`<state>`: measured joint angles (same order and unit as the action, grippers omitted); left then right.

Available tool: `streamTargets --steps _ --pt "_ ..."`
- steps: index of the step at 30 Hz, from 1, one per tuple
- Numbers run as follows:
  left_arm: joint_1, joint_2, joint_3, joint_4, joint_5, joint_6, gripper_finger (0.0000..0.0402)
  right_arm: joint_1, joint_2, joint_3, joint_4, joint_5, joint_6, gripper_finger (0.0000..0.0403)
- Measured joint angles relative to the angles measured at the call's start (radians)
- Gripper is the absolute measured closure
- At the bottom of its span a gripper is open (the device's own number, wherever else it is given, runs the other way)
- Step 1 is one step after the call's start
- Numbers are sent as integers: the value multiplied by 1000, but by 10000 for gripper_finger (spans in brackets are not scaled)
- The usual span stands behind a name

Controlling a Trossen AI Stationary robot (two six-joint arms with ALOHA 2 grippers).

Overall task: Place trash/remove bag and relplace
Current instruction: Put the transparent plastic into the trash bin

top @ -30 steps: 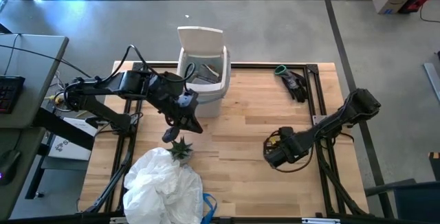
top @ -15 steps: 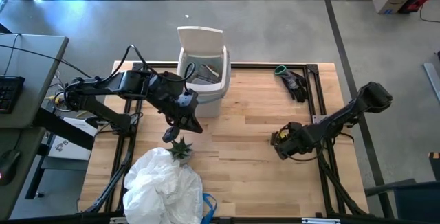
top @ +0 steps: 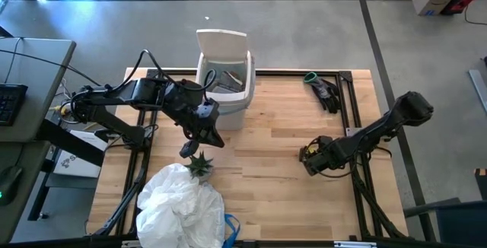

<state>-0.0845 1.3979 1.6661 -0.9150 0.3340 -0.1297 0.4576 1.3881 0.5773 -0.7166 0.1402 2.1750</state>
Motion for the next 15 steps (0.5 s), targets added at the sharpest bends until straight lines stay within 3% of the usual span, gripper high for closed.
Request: streamTargets --steps 4,11,15 --pt "0 0 0 0 -1 0 402 0 23 1 0 0 -3 287" --pt "0 0 0 -1 -3 1 402 0 29 2 16 10 -4 390" --pt "0 0 0 -1 -3 1 402 0 30 2 21 19 -7 397"
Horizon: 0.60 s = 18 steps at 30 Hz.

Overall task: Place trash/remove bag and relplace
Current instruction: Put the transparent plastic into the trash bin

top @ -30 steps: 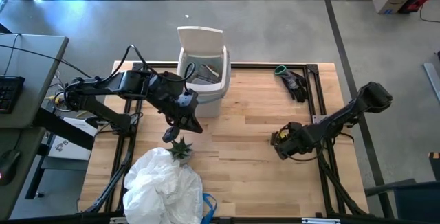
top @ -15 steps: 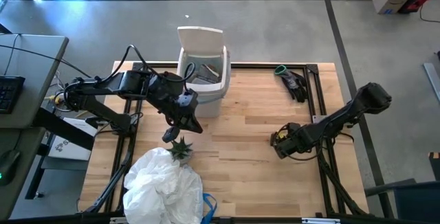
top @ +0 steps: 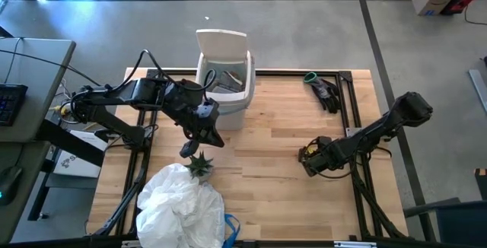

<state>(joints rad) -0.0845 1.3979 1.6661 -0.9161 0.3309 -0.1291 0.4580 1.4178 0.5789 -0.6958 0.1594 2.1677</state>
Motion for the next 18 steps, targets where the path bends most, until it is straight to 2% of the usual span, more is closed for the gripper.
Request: streamTargets --steps 5,10,14,18 --pt "0 -5 0 -4 -2 0 402 0 7 46 -24 42 -12 402" --pt "0 -29 0 -11 -8 0 402 1 6 161 -47 159 -84 403" --pt "0 -48 0 -14 -17 0 402 0 6 296 -78 285 -217 403" --pt "3 -68 0 -14 -20 1 402 -25 5 455 -100 404 -440 403"
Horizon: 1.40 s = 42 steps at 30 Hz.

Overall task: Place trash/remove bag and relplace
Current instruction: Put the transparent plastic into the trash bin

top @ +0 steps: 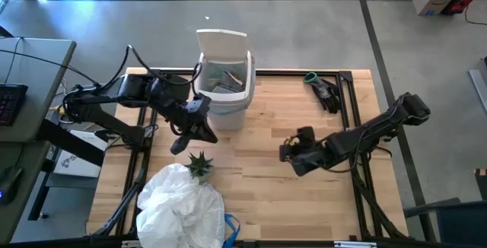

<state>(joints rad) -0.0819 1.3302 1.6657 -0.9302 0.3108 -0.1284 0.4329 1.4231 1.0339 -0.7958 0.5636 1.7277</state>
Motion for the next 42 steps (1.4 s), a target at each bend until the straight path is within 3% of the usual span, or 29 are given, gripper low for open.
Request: streamTargets --steps 8,12,16,21,27,32,42 --pt "24 -14 0 0 -2 0 402 -131 -2 333 25 145 -506 403" --pt "23 -14 0 -5 -1 0 402 -233 -3 455 166 139 -794 403" --pt "20 -14 0 -61 -2 0 402 -341 -4 516 337 36 -1009 403" --pt "19 -27 0 -103 -10 0 402 -454 47 571 412 -113 -1093 403" --pt "19 -64 0 -103 -55 -8 402 -540 201 688 412 -276 -1118 403" --pt "20 -91 0 -103 -61 -20 402 -576 338 842 381 -332 -1184 403" --pt "20 -121 0 -122 -115 -51 402 -638 484 1101 97 -390 -1213 383"
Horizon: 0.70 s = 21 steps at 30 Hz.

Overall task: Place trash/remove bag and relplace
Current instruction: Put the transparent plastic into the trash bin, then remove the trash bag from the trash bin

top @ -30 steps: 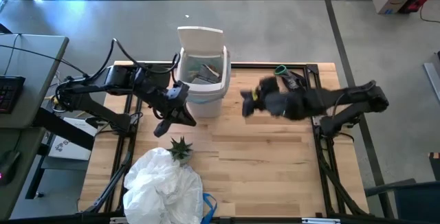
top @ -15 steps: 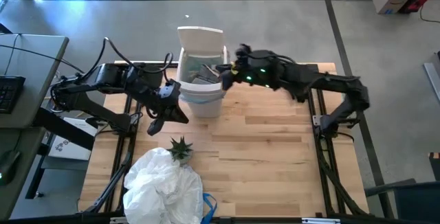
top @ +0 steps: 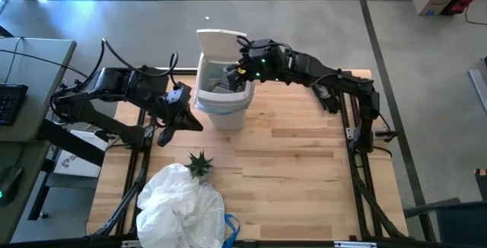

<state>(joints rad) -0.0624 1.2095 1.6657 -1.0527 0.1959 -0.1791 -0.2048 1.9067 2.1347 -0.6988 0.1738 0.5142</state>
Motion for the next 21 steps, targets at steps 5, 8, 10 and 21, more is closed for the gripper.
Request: streamTargets --steps 5,8,10,21 --pt "0 -4 0 1 0 -1 402 -4 -1 10 -11 -2 -17 321" --pt "0 -4 0 1 0 4 402 -4 -1 9 -11 -19 -18 285" --pt "0 -4 0 1 0 5 402 -4 -1 9 -9 -34 -18 268" --pt "0 -11 0 -34 -2 1 402 76 -4 87 -66 -36 -81 245"
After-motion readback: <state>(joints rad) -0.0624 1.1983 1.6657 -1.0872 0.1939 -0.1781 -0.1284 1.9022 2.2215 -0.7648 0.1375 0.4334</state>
